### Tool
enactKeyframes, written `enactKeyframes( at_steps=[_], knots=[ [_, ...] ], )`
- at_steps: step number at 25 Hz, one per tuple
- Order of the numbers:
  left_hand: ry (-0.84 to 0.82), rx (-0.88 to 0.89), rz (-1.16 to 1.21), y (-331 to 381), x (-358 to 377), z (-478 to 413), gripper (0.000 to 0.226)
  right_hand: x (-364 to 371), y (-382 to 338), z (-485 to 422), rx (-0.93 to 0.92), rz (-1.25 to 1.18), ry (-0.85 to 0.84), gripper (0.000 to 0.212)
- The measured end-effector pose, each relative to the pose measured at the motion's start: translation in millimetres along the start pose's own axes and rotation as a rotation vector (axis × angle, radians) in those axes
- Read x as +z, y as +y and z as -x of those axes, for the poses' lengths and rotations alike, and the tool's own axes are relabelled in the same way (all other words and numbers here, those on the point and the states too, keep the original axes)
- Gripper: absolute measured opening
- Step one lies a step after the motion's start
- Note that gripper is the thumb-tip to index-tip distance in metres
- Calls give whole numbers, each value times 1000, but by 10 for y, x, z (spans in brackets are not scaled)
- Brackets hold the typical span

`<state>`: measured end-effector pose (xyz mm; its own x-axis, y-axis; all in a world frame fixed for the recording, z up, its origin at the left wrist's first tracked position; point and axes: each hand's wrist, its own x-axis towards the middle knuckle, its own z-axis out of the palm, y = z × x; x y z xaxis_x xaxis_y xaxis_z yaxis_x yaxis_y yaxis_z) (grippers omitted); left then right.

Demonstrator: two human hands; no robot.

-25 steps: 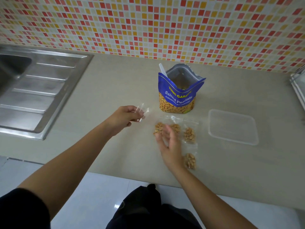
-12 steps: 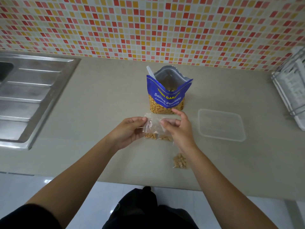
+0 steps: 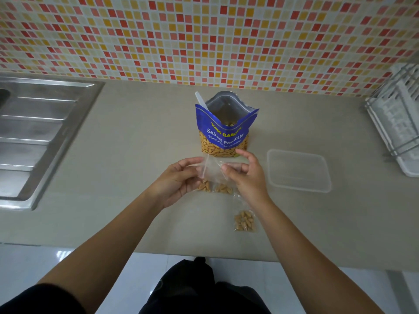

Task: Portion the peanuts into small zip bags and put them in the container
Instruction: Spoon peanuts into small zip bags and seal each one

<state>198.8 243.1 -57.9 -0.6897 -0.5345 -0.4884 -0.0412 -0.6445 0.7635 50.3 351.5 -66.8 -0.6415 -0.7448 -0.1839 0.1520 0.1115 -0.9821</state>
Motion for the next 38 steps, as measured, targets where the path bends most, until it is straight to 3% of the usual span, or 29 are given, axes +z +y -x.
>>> enactKeyframes(
  at_steps=[3, 6, 8, 10, 13, 15, 18, 20, 24, 29, 34, 38],
  knots=[
    [-4, 200, -299, 18, -9, 17, 43, -22, 9, -18, 8, 7, 1, 43],
    [25, 575, -722, 31, -42, 22, 51, -72, 23, -44, 36, 25, 4, 47],
    [14, 752, -975, 31, -66, 1, 33, -92, 14, -57, 63, 59, 6, 52],
    [22, 770, -1068, 43, -78, -20, 16, -98, -35, -52, 95, 31, -17, 56],
    [70, 587, -819, 54, -37, -31, 16, -163, -110, -31, 116, -194, -160, 62],
    [90, 446, -622, 60, -5, -27, 17, -202, -126, -18, 65, -134, -210, 50],
    [81, 288, -449, 60, 60, 2, 12, -205, -117, -28, 6, 69, -125, 32],
    [43, 194, -247, 52, 134, 25, 14, -208, -137, -24, 12, 40, -104, 26],
    [-69, 114, 1, 79, 249, 43, 28, -222, -173, -27, -3, 32, -118, 27],
    [-76, 66, 66, 170, 354, 91, 19, -225, -255, -30, -22, 18, -133, 28],
    [92, 277, -455, 526, 459, 157, 12, -359, -448, -38, -67, 18, -83, 32],
    [206, 559, -1074, 989, 643, 218, 12, -400, -735, -77, -141, -84, -110, 30]
  ],
)
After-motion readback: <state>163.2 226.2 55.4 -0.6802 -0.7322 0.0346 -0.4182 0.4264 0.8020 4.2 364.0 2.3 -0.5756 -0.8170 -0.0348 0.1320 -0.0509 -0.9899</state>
